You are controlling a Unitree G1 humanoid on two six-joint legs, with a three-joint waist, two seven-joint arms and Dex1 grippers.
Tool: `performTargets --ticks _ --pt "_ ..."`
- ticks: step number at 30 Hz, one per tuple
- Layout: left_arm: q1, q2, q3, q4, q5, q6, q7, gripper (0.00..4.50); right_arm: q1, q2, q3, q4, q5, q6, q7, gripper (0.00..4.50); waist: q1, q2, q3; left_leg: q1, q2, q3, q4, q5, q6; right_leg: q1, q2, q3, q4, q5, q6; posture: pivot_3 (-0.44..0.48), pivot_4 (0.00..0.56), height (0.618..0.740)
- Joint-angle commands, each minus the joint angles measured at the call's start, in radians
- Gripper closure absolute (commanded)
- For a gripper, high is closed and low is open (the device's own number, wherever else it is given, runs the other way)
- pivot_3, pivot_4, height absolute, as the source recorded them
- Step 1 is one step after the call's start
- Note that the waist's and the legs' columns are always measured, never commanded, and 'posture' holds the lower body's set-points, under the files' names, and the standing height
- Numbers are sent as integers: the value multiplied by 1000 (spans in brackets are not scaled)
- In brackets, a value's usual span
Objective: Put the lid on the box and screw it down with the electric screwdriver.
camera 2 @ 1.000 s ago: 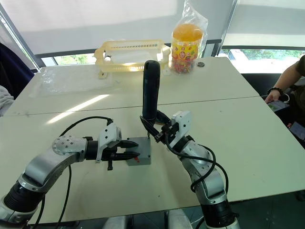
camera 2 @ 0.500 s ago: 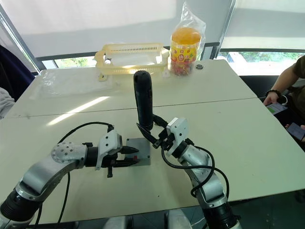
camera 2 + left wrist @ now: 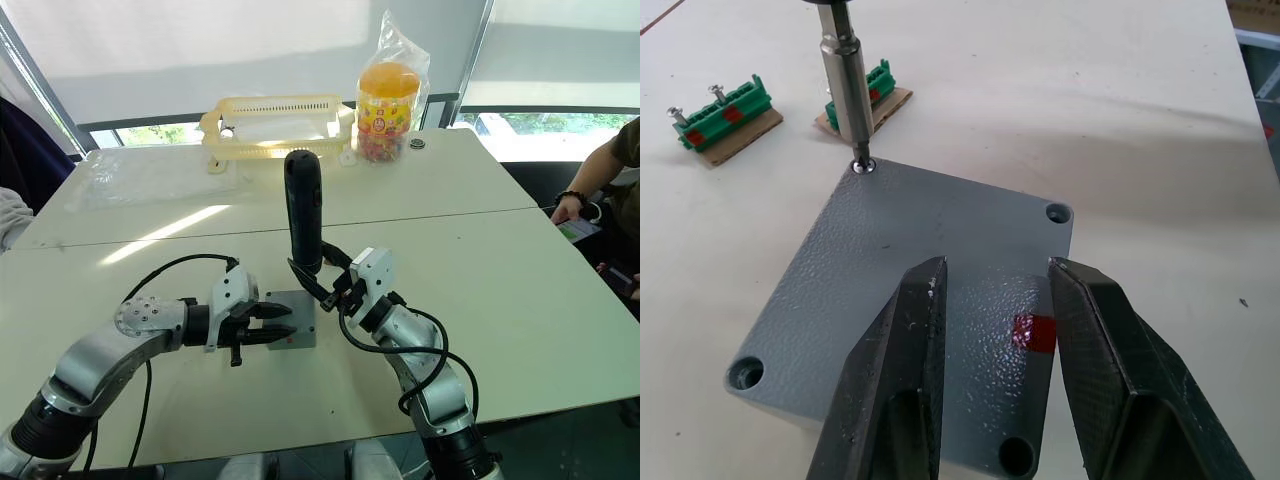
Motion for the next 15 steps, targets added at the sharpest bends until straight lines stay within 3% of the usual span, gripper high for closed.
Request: performTargets --ticks 1,15 --pt "22 28 -40 60 64 12 16 2900 14 8 19 7 8 12 7 2690 0 0 -1 0 0 0 0 0 0 0 0 0 0 0 0 0 150 740" --pt "65 27 -73 55 88 13 35 2900 35 0 40 27 -5 -4 28 2690 0 0 -8 2 0 0 -2 0 0 1 0 0 -1 -1 -1 0 150 740"
